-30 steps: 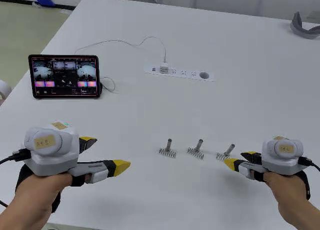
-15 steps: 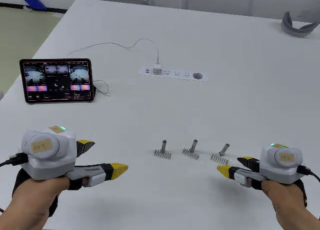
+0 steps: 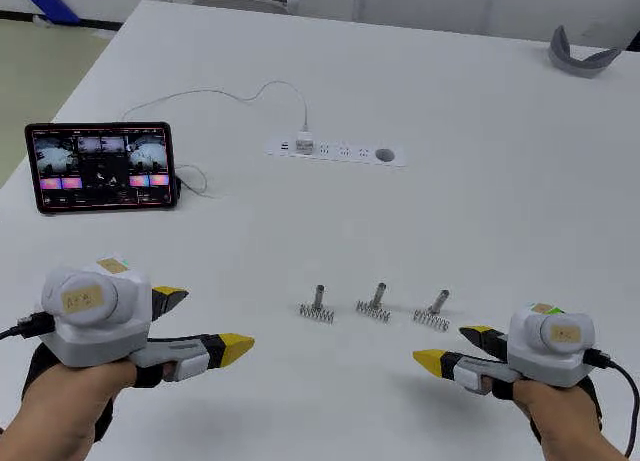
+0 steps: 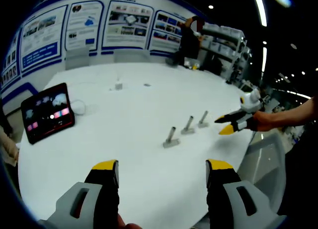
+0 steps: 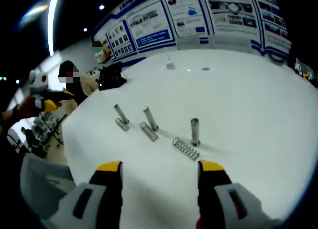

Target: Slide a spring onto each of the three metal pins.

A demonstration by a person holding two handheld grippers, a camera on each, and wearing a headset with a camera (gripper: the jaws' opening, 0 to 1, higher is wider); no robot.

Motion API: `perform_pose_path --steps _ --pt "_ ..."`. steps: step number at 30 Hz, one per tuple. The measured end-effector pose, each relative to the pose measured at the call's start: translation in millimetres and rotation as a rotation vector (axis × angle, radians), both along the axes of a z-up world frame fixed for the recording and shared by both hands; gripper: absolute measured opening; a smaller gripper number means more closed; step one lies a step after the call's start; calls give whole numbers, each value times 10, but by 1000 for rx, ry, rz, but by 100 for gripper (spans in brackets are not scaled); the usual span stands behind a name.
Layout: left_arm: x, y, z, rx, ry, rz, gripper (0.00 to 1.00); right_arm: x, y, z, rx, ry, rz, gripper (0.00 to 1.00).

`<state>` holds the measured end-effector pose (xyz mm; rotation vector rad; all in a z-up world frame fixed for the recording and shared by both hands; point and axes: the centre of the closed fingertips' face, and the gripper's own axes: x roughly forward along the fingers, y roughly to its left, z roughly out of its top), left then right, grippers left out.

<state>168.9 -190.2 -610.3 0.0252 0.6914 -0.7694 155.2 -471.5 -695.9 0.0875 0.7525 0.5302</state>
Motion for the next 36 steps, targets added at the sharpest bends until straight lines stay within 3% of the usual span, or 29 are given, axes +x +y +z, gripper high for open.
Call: perform_pose_path --steps 17,36 --pt "40 -134 -54 2 11 -35 75 -215 170 175 29 -15 45 77" --pt "14 -386 -235 58 34 -192 76 -343 347 288 36 -11 72 83"
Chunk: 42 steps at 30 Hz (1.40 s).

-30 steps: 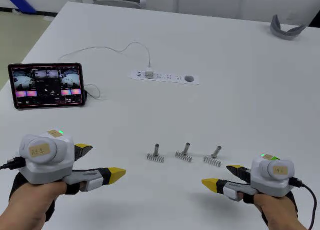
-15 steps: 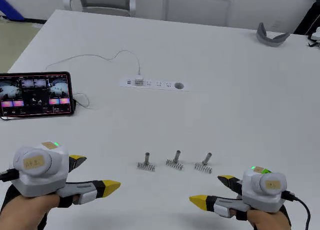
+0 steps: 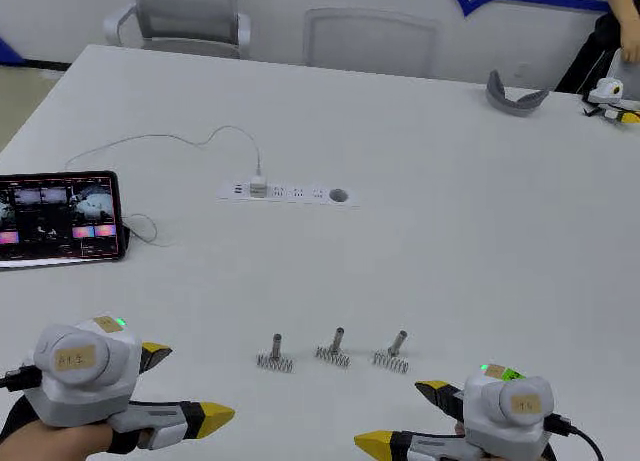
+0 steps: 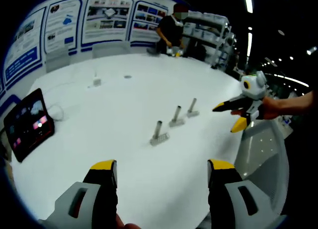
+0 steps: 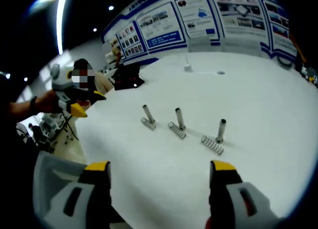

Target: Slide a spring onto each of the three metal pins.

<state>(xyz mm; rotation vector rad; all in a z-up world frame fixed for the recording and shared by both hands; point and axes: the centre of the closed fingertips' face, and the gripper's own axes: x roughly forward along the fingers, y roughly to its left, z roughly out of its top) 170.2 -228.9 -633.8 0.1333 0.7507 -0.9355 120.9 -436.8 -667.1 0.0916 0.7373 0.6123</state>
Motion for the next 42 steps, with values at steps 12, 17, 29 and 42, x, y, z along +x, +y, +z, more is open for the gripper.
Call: perform_pose_path --steps 12,17,29,42 --pt "38 -220 -199 37 4 -102 75 -80 -36 86 20 -15 -3 85" --pt "56 -330 -285 41 11 -127 75 -133 10 68 24 -8 2 86" --pt "161 -583 -504 45 20 -168 69 -230 37 60 16 3 38 85" --pt "392 -809 -712 15 55 -119 58 -316 56 78 25 15 47 84"
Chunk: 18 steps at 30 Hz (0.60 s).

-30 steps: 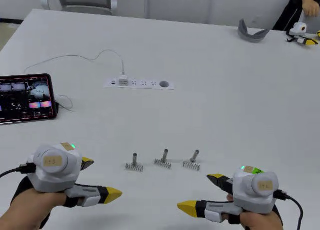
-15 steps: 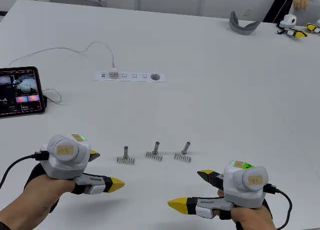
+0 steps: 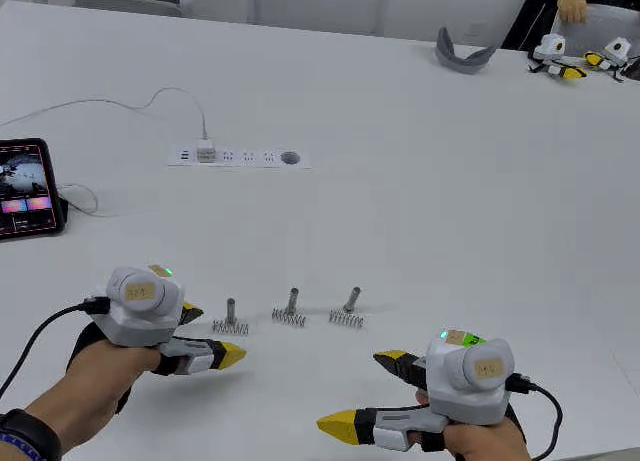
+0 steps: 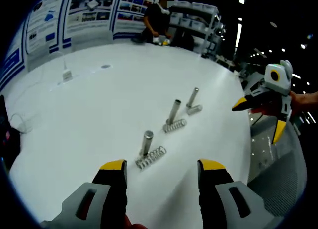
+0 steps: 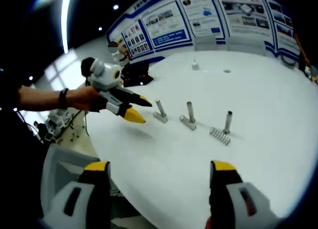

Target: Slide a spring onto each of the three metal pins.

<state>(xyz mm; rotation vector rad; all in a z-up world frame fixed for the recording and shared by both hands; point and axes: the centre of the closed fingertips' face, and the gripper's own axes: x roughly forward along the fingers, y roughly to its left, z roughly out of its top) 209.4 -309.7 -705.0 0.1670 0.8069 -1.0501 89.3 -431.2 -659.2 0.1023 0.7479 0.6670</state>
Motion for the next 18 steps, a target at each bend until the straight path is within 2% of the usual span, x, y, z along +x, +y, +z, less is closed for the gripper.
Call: perform_pose_path --steps 3,12,14,15,16,18 --pt "23 -14 -72 7 13 -1 56 -13 -31 6 1 2 -4 83" --pt "85 -99 -177 3 16 -11 46 -44 -90 -15 -5 16 -9 83" --pt "72 -102 -194 19 5 -28 42 -45 -87 -16 -5 17 -9 82" --pt "73 -69 -233 56 -18 -51 39 -45 -83 -19 -4 17 -9 82" --pt "72 -62 -253 67 -26 -55 37 -46 -78 -21 -3 18 -8 82" --pt "28 -70 -269 63 -19 -64 33 -50 -70 -29 -1 20 -8 82"
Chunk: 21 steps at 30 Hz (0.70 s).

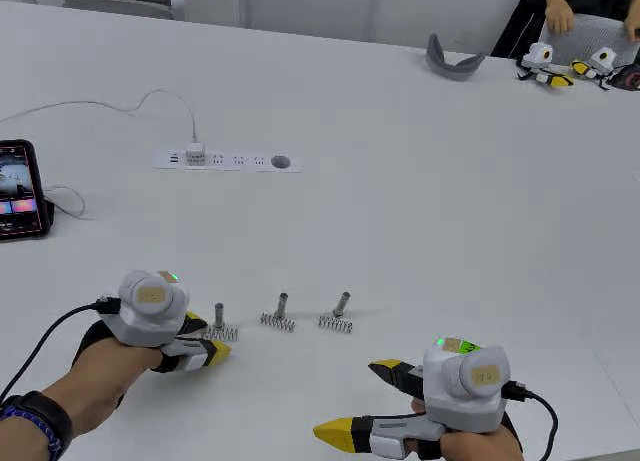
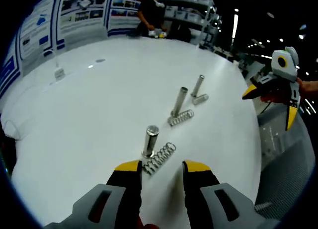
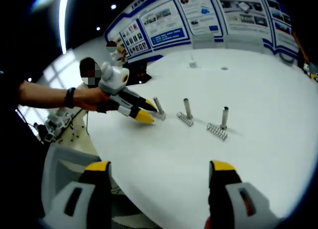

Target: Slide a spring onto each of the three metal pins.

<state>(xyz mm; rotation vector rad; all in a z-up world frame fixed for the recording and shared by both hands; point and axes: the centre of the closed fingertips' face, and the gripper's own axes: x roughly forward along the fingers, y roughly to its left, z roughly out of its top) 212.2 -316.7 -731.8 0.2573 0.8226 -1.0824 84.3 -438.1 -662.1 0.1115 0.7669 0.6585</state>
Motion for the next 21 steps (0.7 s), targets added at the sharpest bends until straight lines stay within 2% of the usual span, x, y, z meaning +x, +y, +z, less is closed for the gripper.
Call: perform_pose_path --steps 6,13,16,21 --pt "-57 5 -23 10 -5 -17 26 -14 21 -22 4 6 4 81" --pt "-137 -76 -16 15 -29 -41 20 -13 28 -26 6 8 11 81" --pt "-138 -79 -37 29 -65 -47 13 -12 22 -23 4 8 16 81" --pt "-170 -84 -34 38 -79 -40 11 -14 13 -24 2 8 17 80"
